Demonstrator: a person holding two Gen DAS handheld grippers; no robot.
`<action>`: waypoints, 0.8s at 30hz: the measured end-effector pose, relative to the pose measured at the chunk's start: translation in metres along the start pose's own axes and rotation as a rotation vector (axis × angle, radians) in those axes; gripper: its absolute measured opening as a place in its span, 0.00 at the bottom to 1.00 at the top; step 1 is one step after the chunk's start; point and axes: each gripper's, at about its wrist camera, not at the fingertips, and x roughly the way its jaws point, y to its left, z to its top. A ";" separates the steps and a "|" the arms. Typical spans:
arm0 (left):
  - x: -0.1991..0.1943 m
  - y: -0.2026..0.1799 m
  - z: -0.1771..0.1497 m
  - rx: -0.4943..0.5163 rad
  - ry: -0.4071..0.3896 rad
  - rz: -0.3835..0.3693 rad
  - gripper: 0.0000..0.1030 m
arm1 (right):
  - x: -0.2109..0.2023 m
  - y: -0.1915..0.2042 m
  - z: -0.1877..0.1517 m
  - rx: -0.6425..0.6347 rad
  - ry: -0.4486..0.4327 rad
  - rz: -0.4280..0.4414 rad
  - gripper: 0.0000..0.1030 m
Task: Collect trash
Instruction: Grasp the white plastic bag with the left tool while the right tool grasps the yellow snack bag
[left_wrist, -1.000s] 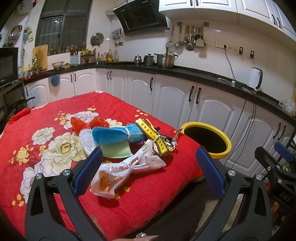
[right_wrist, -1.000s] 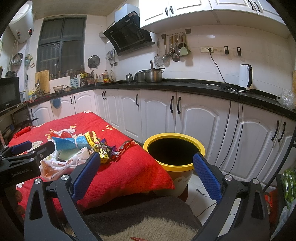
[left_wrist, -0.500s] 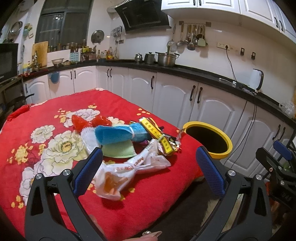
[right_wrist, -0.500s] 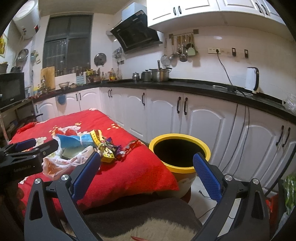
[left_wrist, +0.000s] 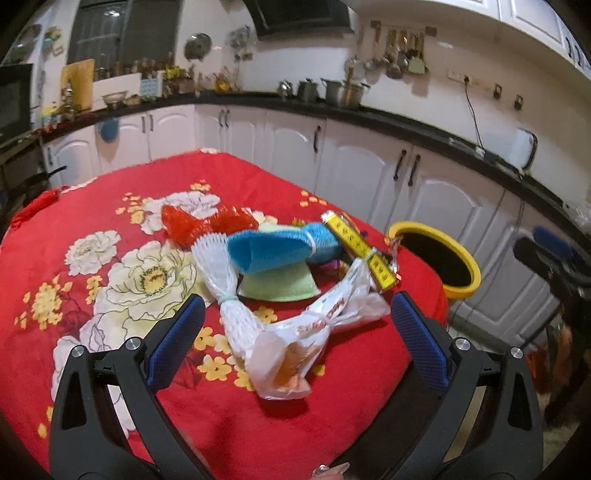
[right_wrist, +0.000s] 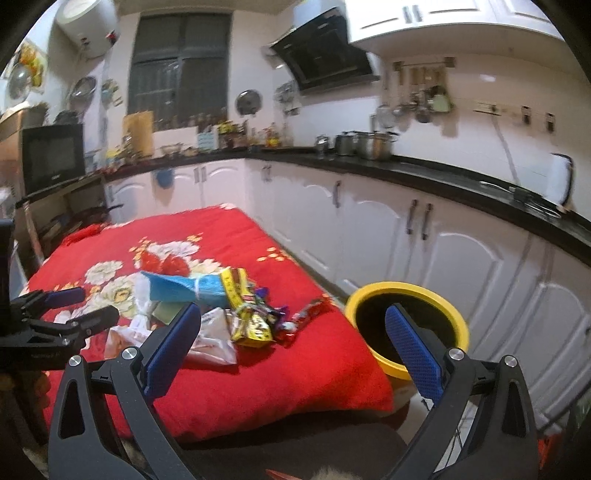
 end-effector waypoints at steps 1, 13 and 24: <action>0.003 0.002 -0.001 0.010 0.013 -0.007 0.90 | 0.008 0.000 0.003 -0.001 0.021 0.028 0.94; 0.043 0.007 -0.009 0.146 0.146 -0.124 0.88 | 0.112 0.007 0.017 -0.074 0.258 0.164 0.71; 0.067 0.010 -0.011 0.156 0.203 -0.170 0.67 | 0.181 0.015 0.016 -0.074 0.392 0.260 0.55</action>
